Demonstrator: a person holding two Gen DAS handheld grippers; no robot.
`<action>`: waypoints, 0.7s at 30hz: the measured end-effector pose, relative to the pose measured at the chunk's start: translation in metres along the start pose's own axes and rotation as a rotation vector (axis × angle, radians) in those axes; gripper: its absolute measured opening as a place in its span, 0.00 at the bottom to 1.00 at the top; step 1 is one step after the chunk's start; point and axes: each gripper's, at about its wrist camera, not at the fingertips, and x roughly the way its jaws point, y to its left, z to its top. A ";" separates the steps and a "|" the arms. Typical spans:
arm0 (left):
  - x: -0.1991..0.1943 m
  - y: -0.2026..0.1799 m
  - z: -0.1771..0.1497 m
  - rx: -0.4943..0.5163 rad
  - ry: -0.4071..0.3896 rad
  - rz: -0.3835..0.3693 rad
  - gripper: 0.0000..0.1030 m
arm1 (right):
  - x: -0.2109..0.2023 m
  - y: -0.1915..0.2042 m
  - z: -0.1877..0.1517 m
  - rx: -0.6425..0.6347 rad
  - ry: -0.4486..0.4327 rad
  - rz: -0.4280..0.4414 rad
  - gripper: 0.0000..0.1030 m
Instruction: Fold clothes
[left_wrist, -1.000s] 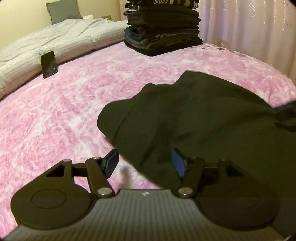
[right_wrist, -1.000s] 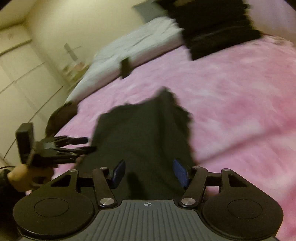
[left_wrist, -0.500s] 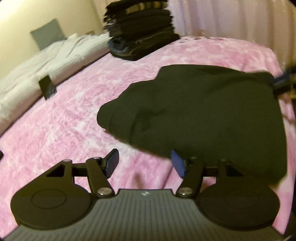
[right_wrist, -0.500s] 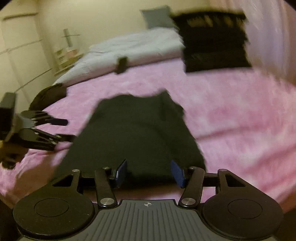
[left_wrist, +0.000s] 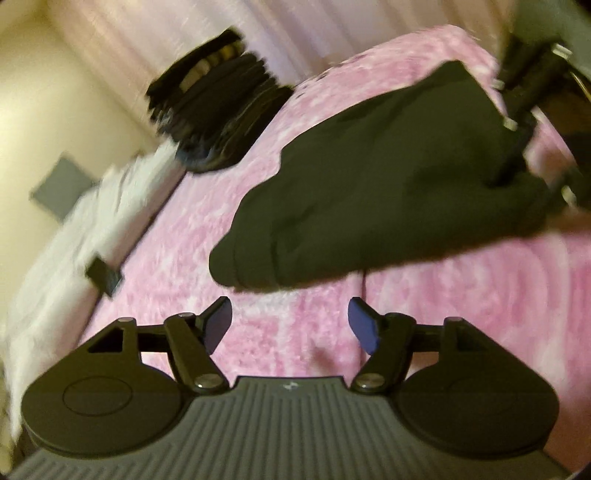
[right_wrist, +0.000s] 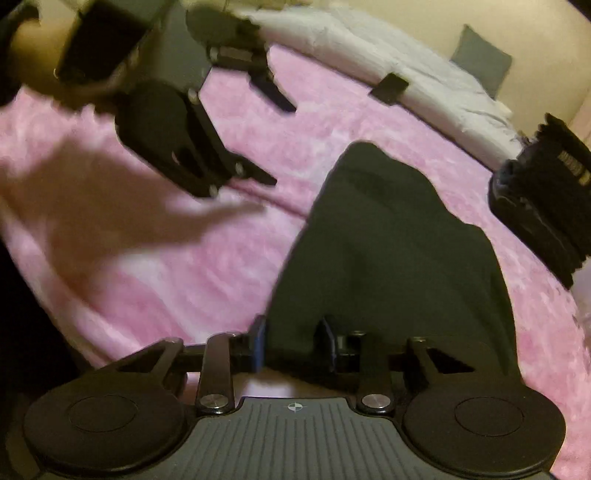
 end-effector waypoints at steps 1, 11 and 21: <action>0.001 -0.001 -0.002 0.030 -0.014 -0.002 0.71 | 0.002 0.001 -0.001 -0.048 0.006 -0.008 0.28; 0.060 -0.017 0.007 0.545 -0.118 -0.010 0.72 | -0.046 -0.038 -0.030 -0.055 0.007 0.035 0.10; 0.084 -0.032 0.018 0.776 -0.073 -0.091 0.28 | -0.075 -0.009 -0.057 -0.059 -0.012 -0.016 0.54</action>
